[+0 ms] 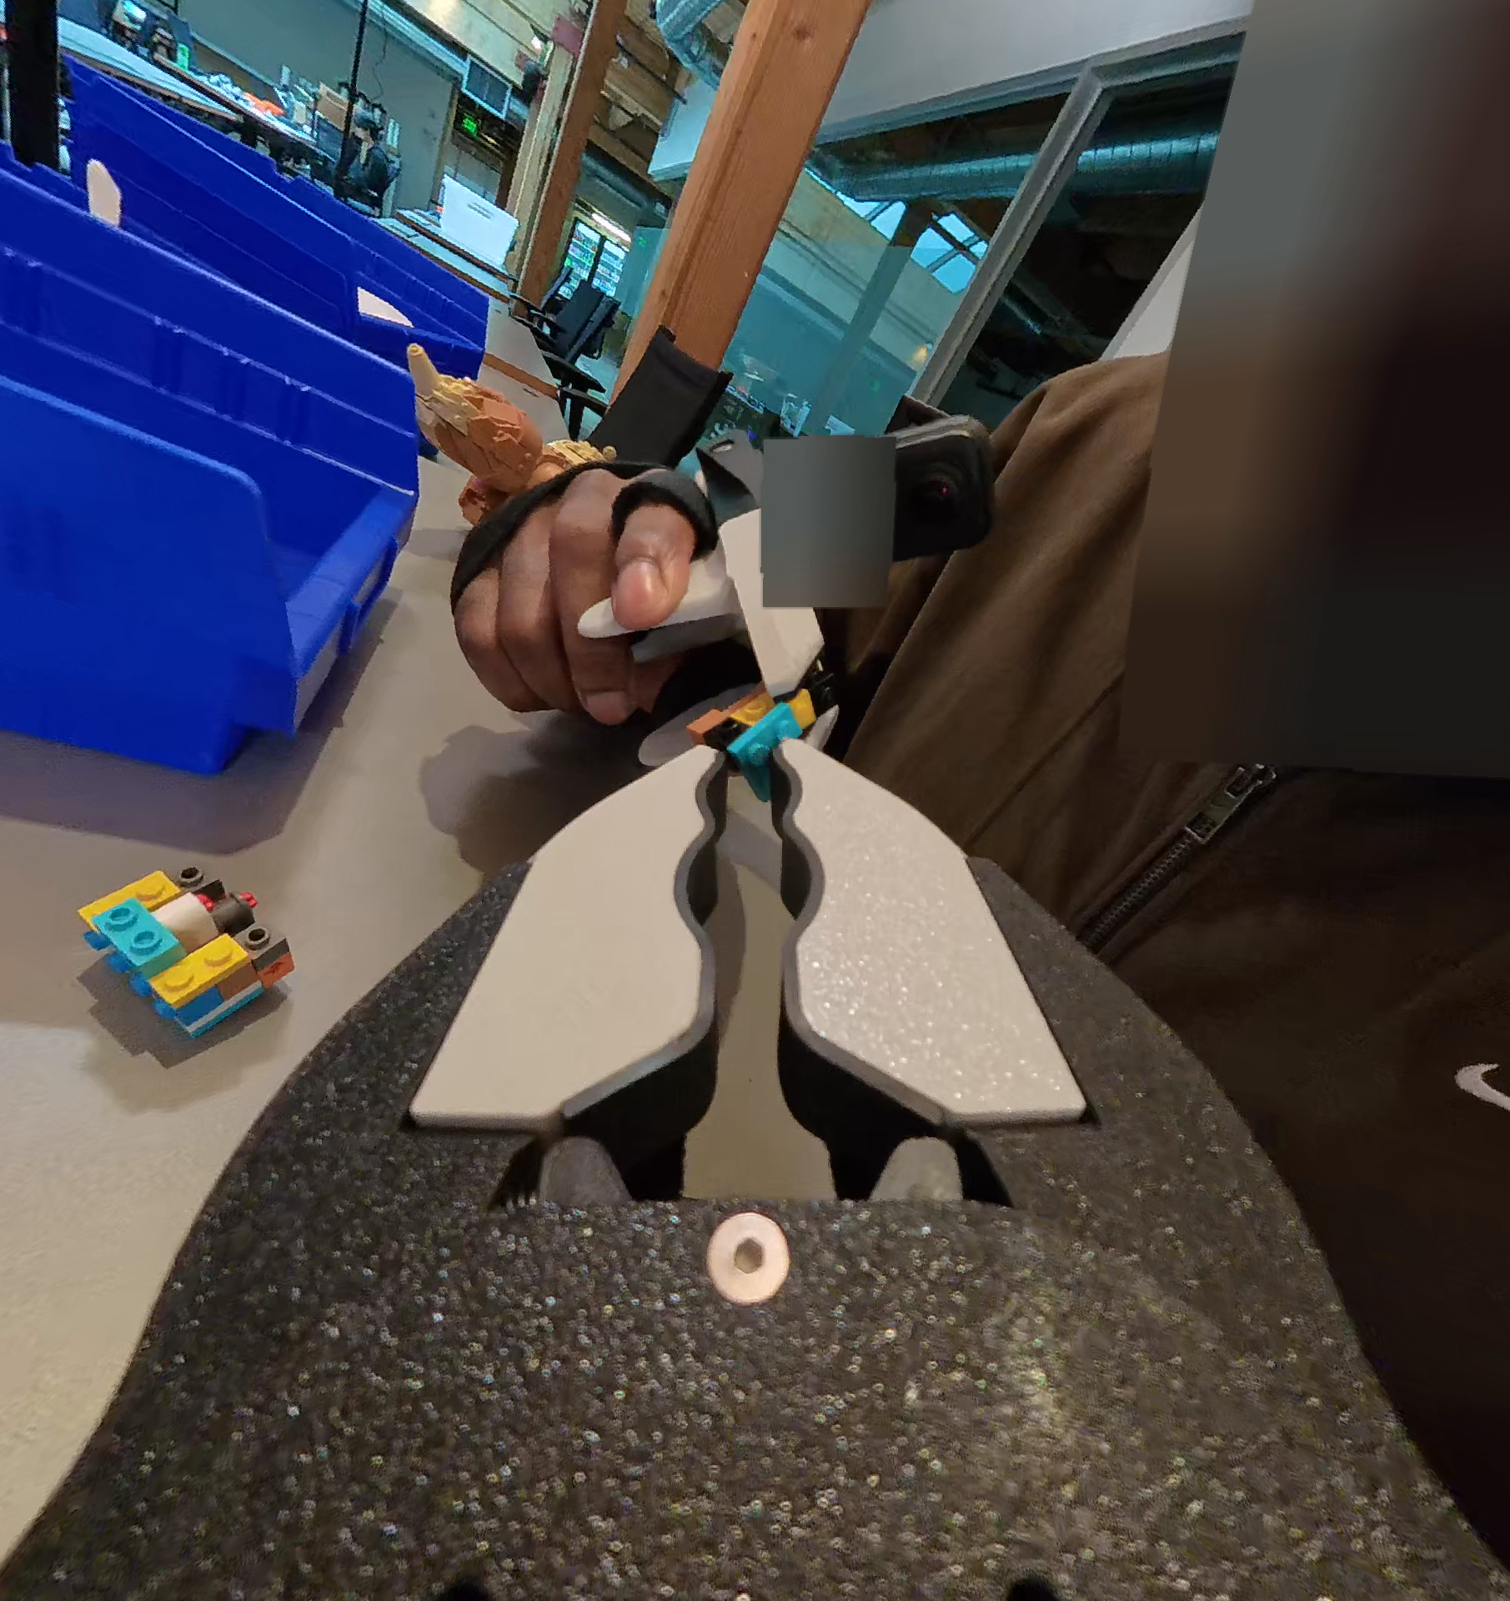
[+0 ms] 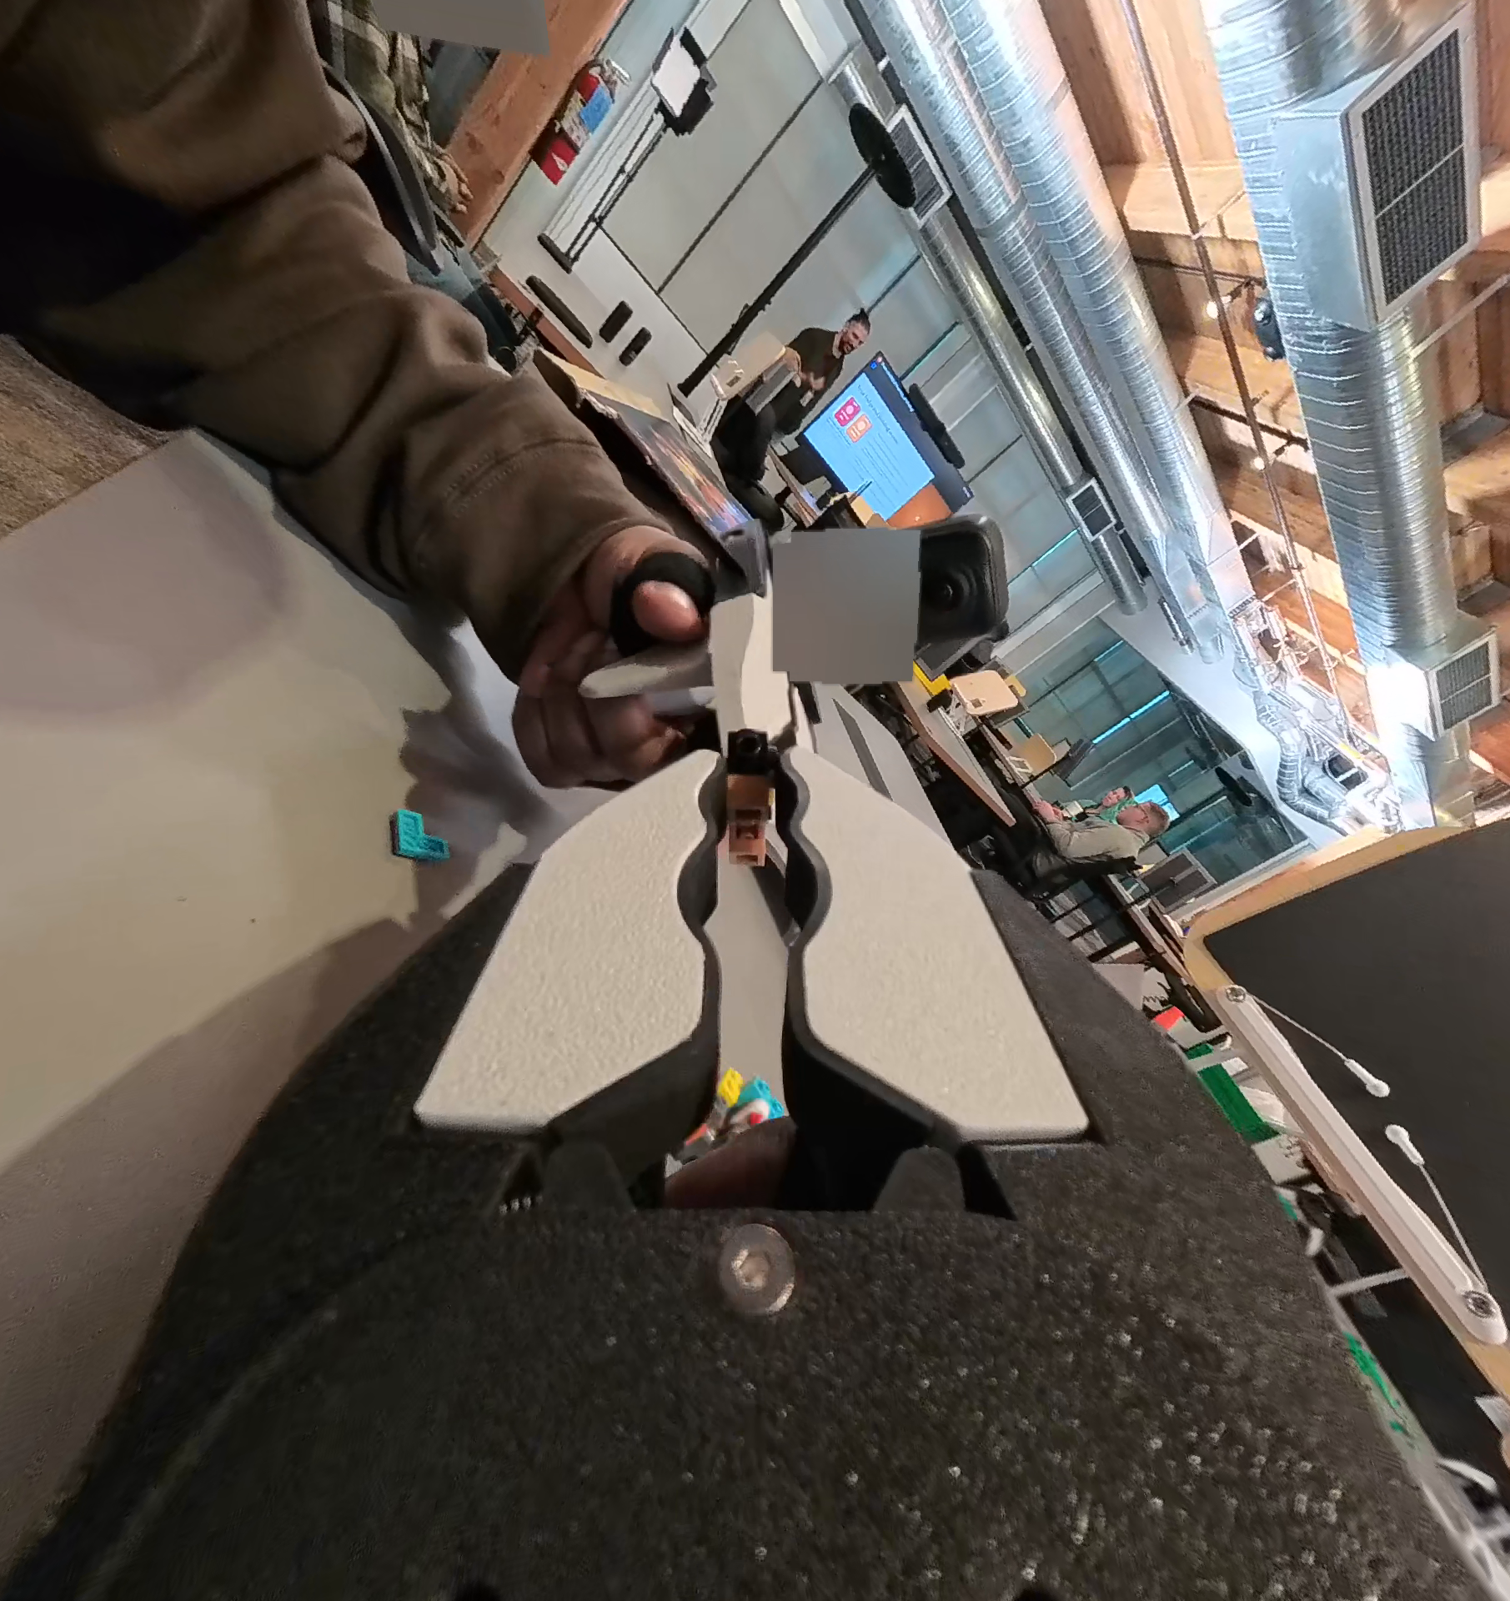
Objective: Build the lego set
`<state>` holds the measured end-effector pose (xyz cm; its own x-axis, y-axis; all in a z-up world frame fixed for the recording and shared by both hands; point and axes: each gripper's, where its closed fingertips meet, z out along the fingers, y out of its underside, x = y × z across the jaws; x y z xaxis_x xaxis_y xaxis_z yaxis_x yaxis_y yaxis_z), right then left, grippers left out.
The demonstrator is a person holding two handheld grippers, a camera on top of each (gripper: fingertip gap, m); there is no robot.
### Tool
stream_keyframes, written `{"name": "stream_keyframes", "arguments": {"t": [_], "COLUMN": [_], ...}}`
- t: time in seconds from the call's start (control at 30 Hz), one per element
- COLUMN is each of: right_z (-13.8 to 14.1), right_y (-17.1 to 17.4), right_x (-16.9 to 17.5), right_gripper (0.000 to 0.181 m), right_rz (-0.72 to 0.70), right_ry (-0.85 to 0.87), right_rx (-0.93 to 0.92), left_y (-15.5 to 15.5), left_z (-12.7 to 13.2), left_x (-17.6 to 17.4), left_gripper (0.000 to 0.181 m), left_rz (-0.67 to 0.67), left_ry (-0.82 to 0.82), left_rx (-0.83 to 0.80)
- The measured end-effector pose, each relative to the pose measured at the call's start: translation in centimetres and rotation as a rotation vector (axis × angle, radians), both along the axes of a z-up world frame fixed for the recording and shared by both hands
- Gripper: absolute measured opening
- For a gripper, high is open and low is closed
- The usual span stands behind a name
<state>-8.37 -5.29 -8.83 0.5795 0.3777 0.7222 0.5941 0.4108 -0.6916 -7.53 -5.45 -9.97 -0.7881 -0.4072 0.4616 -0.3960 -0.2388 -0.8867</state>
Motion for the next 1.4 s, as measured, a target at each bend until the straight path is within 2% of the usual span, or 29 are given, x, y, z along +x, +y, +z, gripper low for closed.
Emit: {"name": "stream_keyframes", "arguments": {"t": [0.4,1.4], "right_z": [-0.1,-0.1], "right_y": [-0.7,-0.6], "right_x": [-0.9,-1.0], "right_gripper": [0.01,0.01], "right_rz": [0.064,0.055], "right_ry": [-0.004,0.016], "right_rx": [-0.005,-0.026], "left_y": [-0.7,-0.8], "left_z": [-0.2,-0.6], "left_x": [-0.8,-1.0], "left_gripper": [0.009,0.008], "left_rz": [-0.045,-0.046], "left_ry": [-0.035,-0.036], "left_rx": [0.061,0.105]}}
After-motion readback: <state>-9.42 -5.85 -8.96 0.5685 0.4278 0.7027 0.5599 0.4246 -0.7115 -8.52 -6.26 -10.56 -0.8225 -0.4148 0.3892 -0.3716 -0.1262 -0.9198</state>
